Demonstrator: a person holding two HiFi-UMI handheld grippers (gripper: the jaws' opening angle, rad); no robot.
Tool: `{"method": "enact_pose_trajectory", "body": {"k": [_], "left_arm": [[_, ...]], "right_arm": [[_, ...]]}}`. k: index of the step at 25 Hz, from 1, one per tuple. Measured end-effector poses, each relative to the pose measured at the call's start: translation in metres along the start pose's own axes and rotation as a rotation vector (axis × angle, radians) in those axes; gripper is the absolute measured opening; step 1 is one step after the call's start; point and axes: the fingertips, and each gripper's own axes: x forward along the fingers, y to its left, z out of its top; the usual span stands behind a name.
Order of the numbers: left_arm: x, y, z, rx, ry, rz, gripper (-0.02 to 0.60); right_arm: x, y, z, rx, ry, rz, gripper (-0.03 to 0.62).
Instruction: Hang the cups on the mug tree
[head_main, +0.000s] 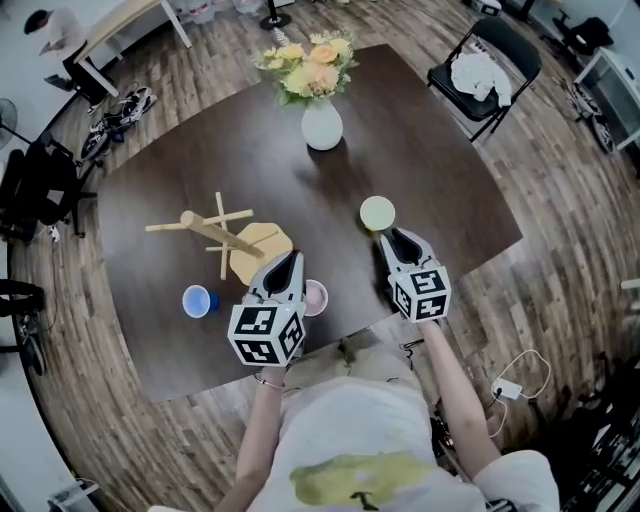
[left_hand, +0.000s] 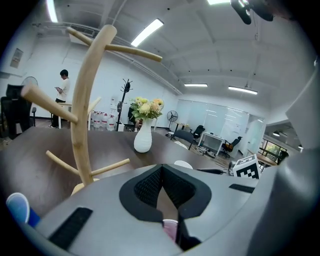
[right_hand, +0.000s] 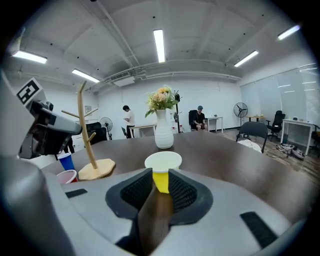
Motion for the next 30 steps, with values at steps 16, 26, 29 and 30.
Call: {"method": "enact_pose_trajectory", "body": {"k": [16,26,29,30], "left_arm": [[0.007,0.010,-0.009,-0.021,0.043,0.017,0.015],[0.001,0.015,-0.010,-0.046,0.044,0.053,0.015],[0.000,0.016,-0.010,-0.054,0.038,0.068,0.015],[0.000,0.015,-0.010,-0.056,0.035,0.073,0.015]], "right_arm": [[0.053,-0.006,-0.014,-0.080,0.051,0.008,0.340],[0.076,-0.004,-0.012,-0.138,0.091,0.044,0.344],[0.078,-0.001,-0.012,-0.148,0.098,0.070,0.342],[0.079,0.000,-0.011,-0.153,0.101,0.081,0.334]]}}
